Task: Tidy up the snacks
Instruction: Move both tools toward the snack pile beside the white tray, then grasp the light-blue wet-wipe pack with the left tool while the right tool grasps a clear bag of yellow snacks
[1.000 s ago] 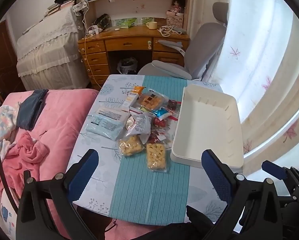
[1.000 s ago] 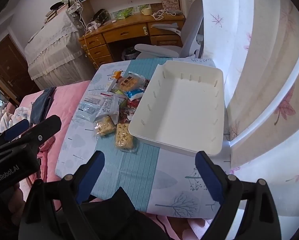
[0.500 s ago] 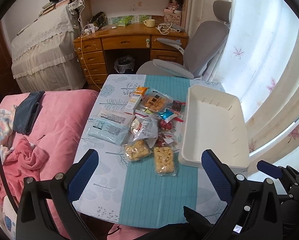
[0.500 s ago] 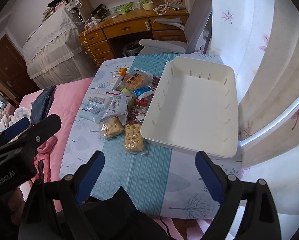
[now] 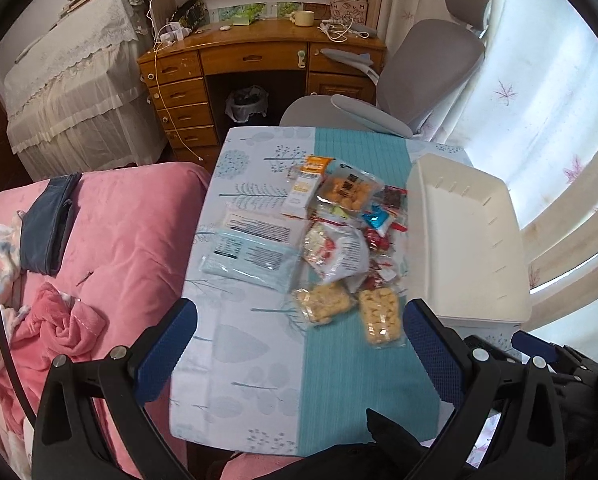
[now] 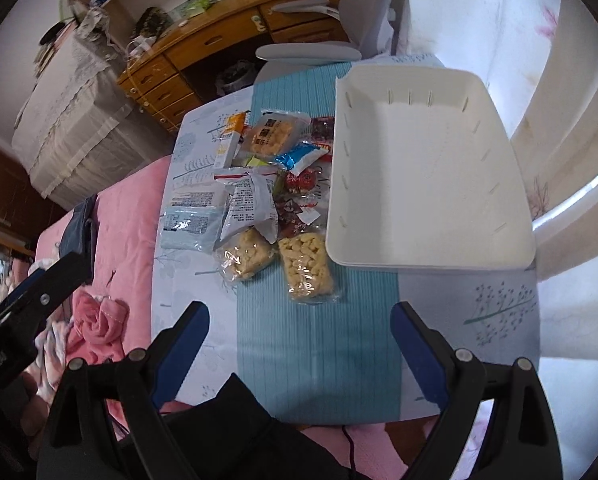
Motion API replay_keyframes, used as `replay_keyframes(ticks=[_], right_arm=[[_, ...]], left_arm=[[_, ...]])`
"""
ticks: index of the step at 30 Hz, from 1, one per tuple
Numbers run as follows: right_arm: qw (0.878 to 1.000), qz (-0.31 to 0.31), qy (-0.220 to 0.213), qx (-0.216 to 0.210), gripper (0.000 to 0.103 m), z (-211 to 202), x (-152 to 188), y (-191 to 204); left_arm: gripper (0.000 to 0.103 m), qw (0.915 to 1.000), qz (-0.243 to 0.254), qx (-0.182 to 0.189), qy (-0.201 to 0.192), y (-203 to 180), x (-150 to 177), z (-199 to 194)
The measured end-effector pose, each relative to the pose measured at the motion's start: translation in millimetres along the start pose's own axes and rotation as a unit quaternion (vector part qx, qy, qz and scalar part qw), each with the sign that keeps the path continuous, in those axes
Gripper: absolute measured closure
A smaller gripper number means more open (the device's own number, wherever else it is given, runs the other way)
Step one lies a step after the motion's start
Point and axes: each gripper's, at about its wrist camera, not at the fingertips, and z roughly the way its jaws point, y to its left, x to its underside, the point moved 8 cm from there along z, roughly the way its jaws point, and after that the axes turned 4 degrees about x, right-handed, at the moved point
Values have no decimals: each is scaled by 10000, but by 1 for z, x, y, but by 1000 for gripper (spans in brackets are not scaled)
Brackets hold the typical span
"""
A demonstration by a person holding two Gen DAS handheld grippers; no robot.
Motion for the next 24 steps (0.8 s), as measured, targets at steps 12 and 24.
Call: replay_keyframes(ticks=[12, 24], right_arm=[[9911, 1222, 270, 442, 10, 64, 6, 18], [9841, 1206, 23, 1300, 16, 126, 12, 23]], left_arm=[[1, 9981, 308, 211, 491, 74, -20, 54], [1, 9811, 526, 810, 1678, 92, -29, 173]])
